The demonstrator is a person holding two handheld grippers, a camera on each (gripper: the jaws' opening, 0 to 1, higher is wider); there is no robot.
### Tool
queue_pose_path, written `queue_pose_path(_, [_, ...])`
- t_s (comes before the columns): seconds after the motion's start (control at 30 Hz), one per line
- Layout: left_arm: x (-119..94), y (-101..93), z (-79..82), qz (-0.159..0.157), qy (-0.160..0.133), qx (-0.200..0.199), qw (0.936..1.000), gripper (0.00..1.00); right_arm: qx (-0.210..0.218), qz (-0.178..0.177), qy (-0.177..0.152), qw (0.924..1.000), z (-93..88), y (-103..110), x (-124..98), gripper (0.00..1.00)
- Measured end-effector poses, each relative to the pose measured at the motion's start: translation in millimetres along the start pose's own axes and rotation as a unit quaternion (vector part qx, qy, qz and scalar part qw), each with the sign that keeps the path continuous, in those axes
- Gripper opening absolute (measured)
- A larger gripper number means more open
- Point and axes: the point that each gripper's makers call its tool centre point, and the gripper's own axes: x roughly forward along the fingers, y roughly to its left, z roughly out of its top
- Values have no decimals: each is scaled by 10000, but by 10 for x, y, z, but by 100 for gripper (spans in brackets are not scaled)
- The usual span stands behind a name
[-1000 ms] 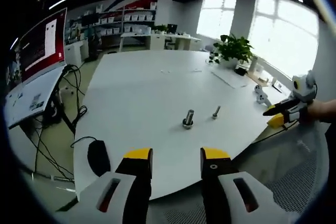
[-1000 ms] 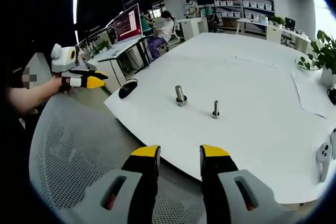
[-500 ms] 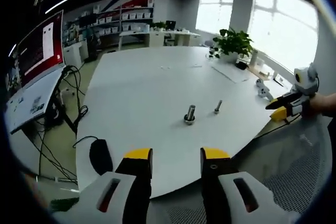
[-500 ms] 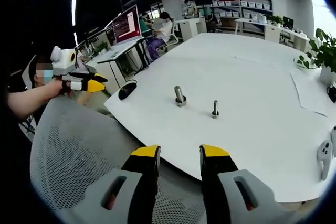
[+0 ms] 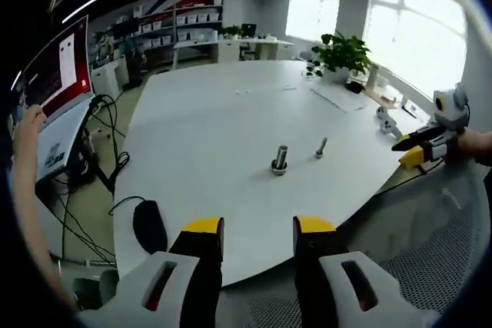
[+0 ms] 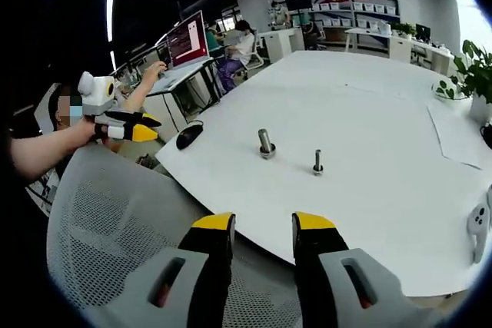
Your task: Place the washer onto the threaded stud by aligning its center hole with the stud, sliding it down to the base, and recovering from edge contact or off-axis alignment until the washer reaches the visible bottom stop.
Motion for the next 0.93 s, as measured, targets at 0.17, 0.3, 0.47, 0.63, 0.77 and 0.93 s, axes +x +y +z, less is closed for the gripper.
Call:
queue_pose_path(0.17, [-4, 7, -5, 10, 14, -14, 10000, 34, 23, 12, -10, 10000, 0, 7, 3, 32])
queue_pose_path(0.3, [10, -10, -30, -19, 91, 57, 9999, 33, 51, 14, -23, 10000, -3, 6, -3, 32])
queue_pose_path(0.47, [6, -15, -54, 9, 153, 145, 9998, 33, 31, 57, -35, 10000, 0, 25, -1, 33])
queue_pose_path(0.63, [9, -15, -74, 16, 202, 166, 9997, 32, 139, 62, -84, 9998, 7, 15, -7, 33])
queue_pose_path(0.77, [14, -22, -99, 10, 266, 204, 9994, 32, 103, 114, -58, 9999, 2, 39, 0, 33])
queue_pose_path(0.93, [17, -28, -107, 21, 295, 286, 9992, 31, 109, 123, -76, 9998, 6, 41, -6, 33])
